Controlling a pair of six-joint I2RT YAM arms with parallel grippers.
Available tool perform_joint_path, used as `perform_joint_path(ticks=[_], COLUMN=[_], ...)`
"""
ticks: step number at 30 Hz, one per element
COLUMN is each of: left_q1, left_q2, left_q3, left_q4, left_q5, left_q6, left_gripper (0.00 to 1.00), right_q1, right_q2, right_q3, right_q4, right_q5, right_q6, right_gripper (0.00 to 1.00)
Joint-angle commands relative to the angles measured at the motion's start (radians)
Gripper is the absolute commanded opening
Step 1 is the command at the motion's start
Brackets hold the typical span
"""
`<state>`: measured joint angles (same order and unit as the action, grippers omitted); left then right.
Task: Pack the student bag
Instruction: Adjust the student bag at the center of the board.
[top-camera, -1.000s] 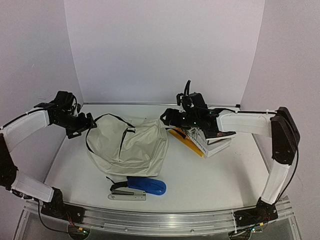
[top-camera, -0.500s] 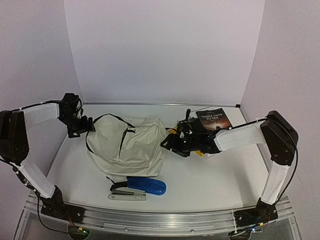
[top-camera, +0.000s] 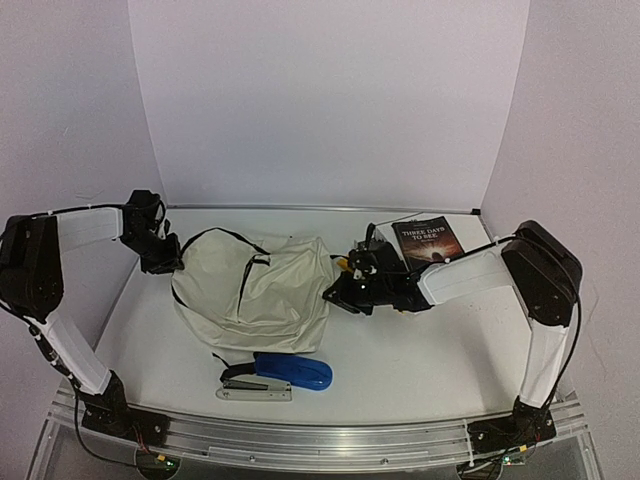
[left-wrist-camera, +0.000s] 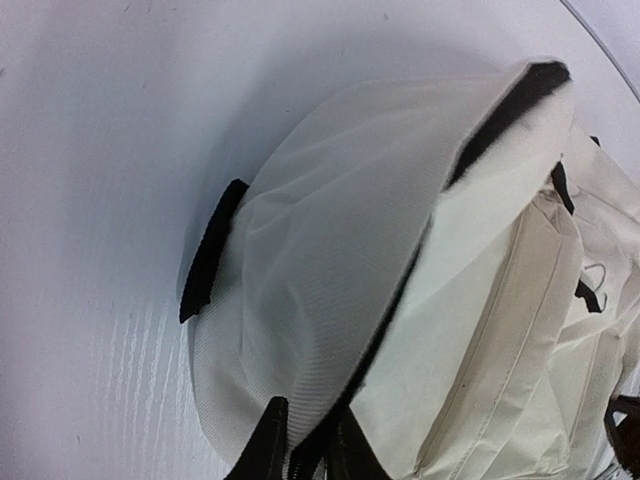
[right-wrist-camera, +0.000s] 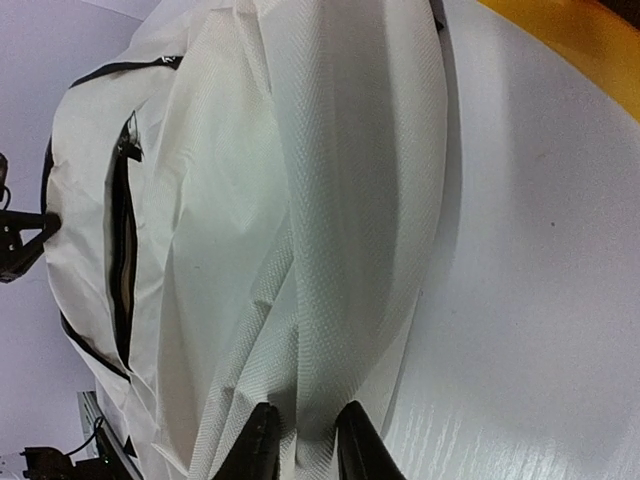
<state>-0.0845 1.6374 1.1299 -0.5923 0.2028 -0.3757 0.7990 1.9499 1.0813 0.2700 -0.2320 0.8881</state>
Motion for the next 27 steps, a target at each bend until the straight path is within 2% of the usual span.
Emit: perform_joint_path(ticks=[1, 6, 10, 15, 17, 19, 24, 27], left_q1=[0.0, -0.032, -0.107, -0.129, -0.128, -0.128, -0.128, -0.152], left_q2=[-0.044, -0.139, -0.22, -0.324, -0.349, -0.366, -0.399, -0.413], left_q3=[-0.053, -0.184, -0.267, -0.346, -0.338, -0.303, -0.156, -0.077], left_q4=[0.046, 0.067, 0.063, 0.077, 0.042, -0.003, -0.135, -0.182], left_q5=[0.071, 0.1, 0.089, 0.112, 0.072, 0.024, -0.1, -0.157], left_q6=[-0.052, -0.147, -0.216, -0.273, -0.27, -0.251, -0.203, -0.191], left_gripper=[0.08, 0.03, 0.02, 0.05, 0.16, 0.28, 0.63, 0.74], right_q1=[-0.004, -0.048, -0.093, -0.124, -0.125, -0.125, -0.125, -0.124], right_q2=[0.026, 0.048, 0.073, 0.112, 0.114, 0.107, 0.044, -0.012], right_q3=[0.065, 0.095, 0.142, 0.218, 0.232, 0.236, 0.221, 0.206], right_q4=[0.047, 0.046, 0.018, -0.073, -0.098, -0.115, -0.152, -0.179], right_q5=[0.033, 0.037, 0.045, 0.088, 0.103, 0.107, 0.128, 0.135], right_q6=[-0.048, -0.092, -0.153, -0.231, -0.249, -0.261, -0.295, -0.316], right_gripper=[0.09, 0.01, 0.0, 0.0, 0.0, 0.04, 0.33, 0.45])
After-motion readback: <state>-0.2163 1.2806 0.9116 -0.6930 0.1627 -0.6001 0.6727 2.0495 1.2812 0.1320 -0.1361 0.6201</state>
